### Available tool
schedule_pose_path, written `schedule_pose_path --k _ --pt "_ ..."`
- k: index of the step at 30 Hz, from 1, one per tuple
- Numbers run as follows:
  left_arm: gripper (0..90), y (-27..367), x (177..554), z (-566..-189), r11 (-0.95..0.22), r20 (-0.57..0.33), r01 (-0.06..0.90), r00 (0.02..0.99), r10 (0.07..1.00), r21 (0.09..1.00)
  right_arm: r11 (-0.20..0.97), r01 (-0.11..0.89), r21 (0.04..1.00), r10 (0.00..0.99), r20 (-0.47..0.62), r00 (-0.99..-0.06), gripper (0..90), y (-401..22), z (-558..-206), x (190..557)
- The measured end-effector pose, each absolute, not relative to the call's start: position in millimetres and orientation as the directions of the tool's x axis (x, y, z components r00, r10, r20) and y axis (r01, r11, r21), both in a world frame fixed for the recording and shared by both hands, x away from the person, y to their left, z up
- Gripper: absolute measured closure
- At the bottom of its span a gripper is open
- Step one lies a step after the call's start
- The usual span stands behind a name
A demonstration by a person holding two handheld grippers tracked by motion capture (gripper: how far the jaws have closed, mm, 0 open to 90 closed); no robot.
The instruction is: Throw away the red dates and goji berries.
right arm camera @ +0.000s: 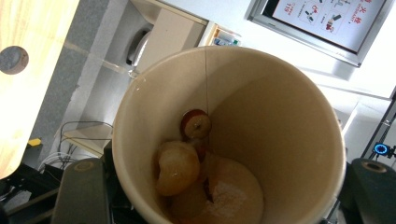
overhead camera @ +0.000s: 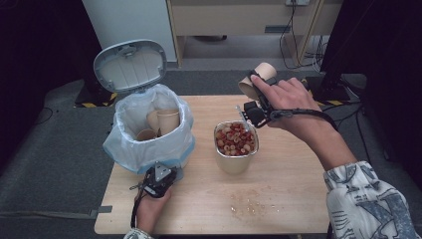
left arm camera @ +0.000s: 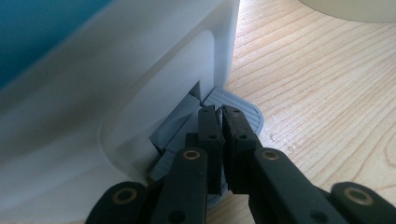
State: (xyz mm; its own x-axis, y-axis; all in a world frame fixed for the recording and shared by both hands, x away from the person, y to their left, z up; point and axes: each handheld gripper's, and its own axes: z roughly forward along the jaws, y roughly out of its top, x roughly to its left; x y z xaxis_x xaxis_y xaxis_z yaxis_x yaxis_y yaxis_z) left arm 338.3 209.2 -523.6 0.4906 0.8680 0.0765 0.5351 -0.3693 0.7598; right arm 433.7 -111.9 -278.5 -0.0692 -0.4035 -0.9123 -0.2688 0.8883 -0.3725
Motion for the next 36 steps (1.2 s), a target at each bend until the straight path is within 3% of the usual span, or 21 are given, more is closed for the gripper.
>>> schedule_pose_path --k 3,8,15,19,36 --pt "85.9 209.1 338.3 -523.6 -0.369 0.076 0.535 0.490 0.868 0.760 0.886 -0.263 -0.383 -0.412 -0.909 -0.064 31.2 -111.0 -282.1 434.1" --pt "85.8 209.3 338.3 -523.6 -0.369 0.076 0.535 0.491 0.868 0.760 0.813 -0.285 -0.508 -0.547 -0.834 -0.073 31.3 -100.8 -315.9 434.6" --pt "85.9 209.3 338.4 -523.6 -0.368 0.075 0.535 0.491 0.868 0.760 0.846 -0.278 -0.455 -0.491 -0.868 -0.075 31.3 -104.4 -307.3 437.1" --pt "85.9 209.1 338.2 -523.5 -0.370 0.077 0.536 0.490 0.868 0.759 0.803 -0.285 -0.524 -0.565 -0.821 -0.083 31.3 -102.9 -318.2 437.1" --pt "85.7 209.0 338.2 -523.6 -0.368 0.076 0.535 0.490 0.869 0.760 0.892 -0.287 -0.348 -0.406 -0.898 -0.171 31.0 -112.8 -324.8 444.9"
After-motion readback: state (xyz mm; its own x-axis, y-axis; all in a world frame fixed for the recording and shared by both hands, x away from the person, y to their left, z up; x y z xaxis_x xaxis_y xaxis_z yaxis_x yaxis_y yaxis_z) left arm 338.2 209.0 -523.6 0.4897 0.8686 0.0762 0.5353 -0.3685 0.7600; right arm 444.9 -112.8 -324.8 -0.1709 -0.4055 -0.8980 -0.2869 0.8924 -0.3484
